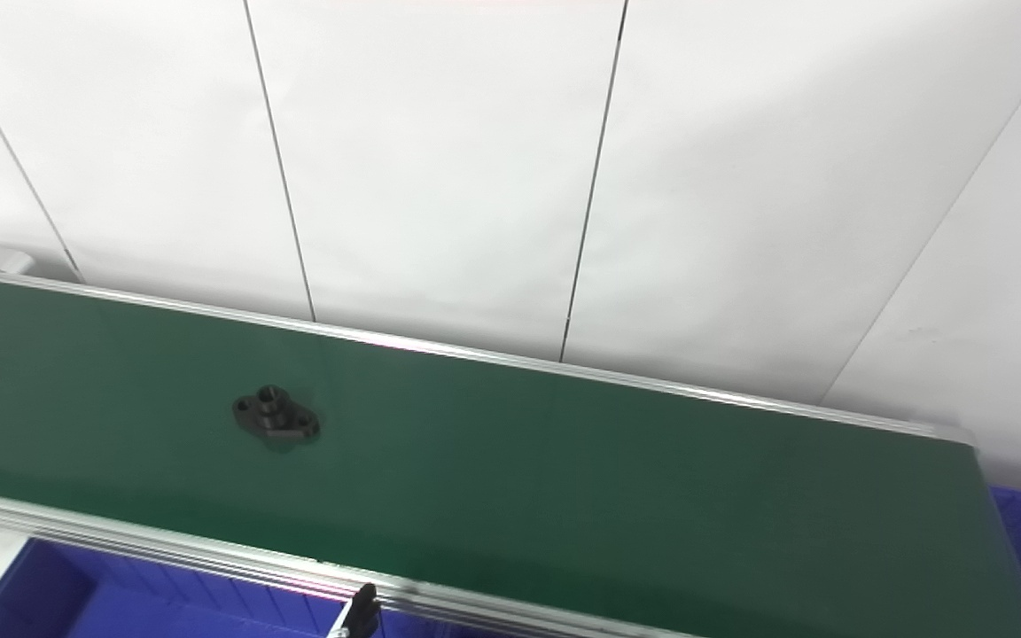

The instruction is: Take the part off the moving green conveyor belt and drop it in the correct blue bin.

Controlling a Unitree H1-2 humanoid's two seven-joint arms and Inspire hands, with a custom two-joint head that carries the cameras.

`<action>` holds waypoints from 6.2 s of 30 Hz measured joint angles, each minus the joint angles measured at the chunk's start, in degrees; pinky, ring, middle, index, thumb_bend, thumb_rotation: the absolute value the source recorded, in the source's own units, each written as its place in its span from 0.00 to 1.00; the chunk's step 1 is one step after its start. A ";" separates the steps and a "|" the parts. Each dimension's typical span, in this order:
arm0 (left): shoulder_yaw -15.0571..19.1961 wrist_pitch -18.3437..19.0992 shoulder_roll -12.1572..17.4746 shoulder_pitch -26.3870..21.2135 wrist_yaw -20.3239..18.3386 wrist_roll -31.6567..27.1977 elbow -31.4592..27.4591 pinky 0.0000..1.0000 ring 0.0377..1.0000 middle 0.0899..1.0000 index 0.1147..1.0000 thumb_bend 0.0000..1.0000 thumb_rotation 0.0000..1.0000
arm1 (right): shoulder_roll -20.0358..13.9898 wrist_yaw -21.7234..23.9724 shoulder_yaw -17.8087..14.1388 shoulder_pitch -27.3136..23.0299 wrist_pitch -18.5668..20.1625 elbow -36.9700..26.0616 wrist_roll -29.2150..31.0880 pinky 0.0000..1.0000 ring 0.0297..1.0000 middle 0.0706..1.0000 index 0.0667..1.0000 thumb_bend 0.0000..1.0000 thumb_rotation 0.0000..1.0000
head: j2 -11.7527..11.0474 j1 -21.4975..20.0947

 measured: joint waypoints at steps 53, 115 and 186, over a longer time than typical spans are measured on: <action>-0.74 -0.04 0.18 0.04 -0.85 -2.93 -1.16 1.00 1.00 1.00 1.00 0.58 1.00 | 2.40 -3.22 15.60 -61.25 32.07 25.06 -54.48 0.81 0.87 0.87 0.91 1.00 0.62 | 1.49 0.53; -3.37 2.81 1.24 4.01 0.20 3.81 -6.56 1.00 1.00 1.00 1.00 0.48 1.00 | 7.64 -18.87 30.94 -69.95 33.78 49.65 -53.21 0.08 0.12 0.18 0.45 0.52 0.11 | 6.06 5.36; 4.57 21.49 7.37 1.28 -4.38 -12.90 -25.96 1.00 1.00 1.00 1.00 0.60 1.00 | 0.71 27.53 18.45 -10.52 33.84 -34.56 -85.21 0.11 0.15 0.24 0.45 0.51 0.13 | 26.46 -26.28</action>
